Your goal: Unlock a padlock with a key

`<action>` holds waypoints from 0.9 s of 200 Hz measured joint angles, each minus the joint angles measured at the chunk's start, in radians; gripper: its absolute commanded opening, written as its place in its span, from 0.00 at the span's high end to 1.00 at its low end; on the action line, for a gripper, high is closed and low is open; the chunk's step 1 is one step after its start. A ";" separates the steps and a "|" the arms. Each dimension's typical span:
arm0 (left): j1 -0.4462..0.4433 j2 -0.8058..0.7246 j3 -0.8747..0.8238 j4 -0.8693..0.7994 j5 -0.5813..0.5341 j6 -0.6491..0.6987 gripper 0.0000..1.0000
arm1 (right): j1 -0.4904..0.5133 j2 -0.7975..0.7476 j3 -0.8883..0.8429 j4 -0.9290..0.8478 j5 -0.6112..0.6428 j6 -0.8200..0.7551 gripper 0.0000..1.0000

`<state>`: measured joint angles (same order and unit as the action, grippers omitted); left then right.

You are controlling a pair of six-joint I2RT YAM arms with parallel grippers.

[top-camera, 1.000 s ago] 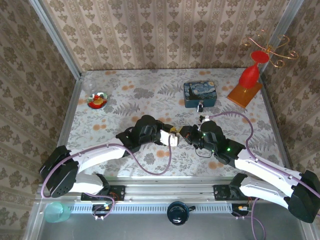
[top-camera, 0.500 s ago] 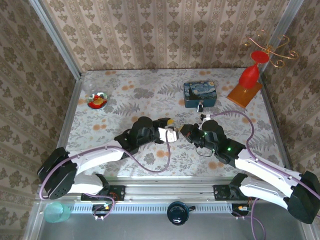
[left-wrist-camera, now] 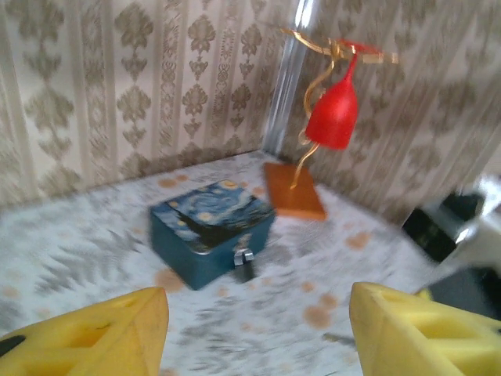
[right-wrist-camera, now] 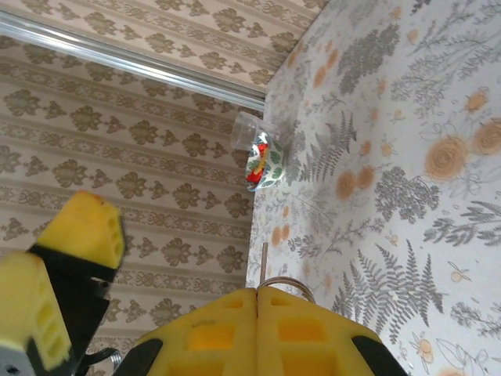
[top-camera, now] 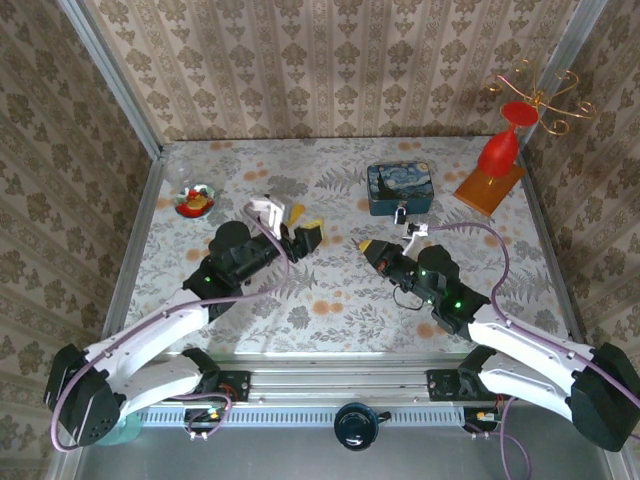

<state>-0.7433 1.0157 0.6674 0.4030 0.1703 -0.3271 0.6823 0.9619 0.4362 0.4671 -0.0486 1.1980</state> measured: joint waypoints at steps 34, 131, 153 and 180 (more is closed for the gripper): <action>0.004 0.100 -0.038 0.170 0.110 -0.381 0.37 | 0.052 0.025 -0.006 0.118 0.039 -0.055 1.00; -0.036 0.227 -0.040 0.349 0.170 -0.734 0.46 | 0.109 0.113 -0.006 0.309 0.079 -0.100 1.00; -0.042 0.231 -0.040 0.349 0.171 -0.748 0.46 | 0.111 0.109 -0.006 0.323 0.083 -0.100 1.00; -0.042 0.240 -0.040 0.351 0.173 -0.758 0.51 | 0.114 0.084 -0.018 0.323 0.100 -0.104 1.00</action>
<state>-0.7856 1.2552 0.6273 0.7536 0.3431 -1.0855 0.7963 1.0462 0.4179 0.7906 0.0517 1.0939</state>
